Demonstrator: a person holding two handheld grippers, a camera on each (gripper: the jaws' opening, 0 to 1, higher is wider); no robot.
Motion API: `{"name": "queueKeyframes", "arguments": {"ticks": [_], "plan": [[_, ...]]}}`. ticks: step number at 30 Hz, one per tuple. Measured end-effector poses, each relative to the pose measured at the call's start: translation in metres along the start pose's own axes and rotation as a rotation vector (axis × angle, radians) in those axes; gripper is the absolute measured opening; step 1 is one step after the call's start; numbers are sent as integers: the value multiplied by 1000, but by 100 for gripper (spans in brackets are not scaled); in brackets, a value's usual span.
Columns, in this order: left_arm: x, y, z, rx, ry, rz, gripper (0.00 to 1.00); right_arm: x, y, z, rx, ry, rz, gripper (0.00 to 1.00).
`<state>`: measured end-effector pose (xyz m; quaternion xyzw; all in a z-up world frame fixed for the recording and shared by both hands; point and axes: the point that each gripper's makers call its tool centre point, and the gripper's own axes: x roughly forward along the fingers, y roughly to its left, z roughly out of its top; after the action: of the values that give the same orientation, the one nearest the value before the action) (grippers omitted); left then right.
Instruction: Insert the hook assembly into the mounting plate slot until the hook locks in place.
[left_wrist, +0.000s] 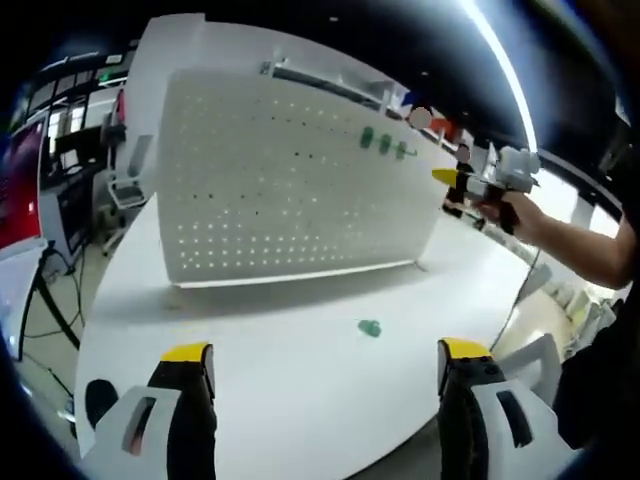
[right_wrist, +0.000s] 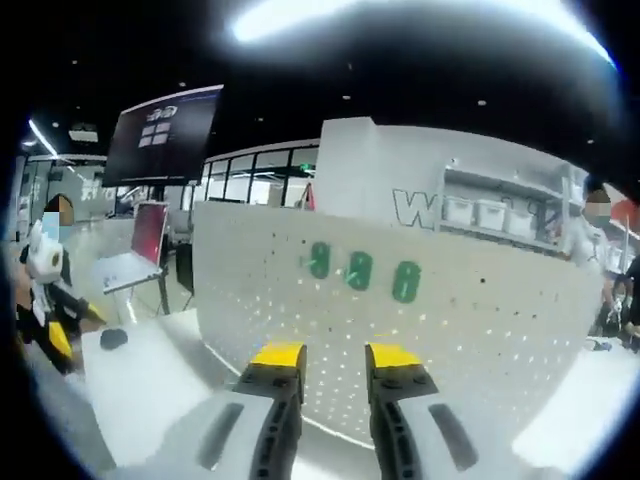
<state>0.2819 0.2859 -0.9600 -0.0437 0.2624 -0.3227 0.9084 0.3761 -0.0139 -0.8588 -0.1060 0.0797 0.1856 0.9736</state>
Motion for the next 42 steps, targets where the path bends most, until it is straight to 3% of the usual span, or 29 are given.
{"name": "queueKeyframes", "arguments": {"ticks": [4,6,19,32,35,42], "plan": [[-3,-1,-9,-8,23,-1,93,-10,6,-29,16,75,-1,19],[-5,-3,-11,-9,36,-3,93,-15,13,-42,63,101,15,22],[-5,-13,-29,8,94,-23,95,-53,61,-102,95,255,104,32],[6,-24,-40,17,147,-61,95,-87,93,-140,100,365,184,34],[8,-25,-43,23,156,-66,95,-93,99,-146,63,385,214,34],[11,-26,-54,17,186,-72,95,-99,108,-155,81,406,230,34]]}}
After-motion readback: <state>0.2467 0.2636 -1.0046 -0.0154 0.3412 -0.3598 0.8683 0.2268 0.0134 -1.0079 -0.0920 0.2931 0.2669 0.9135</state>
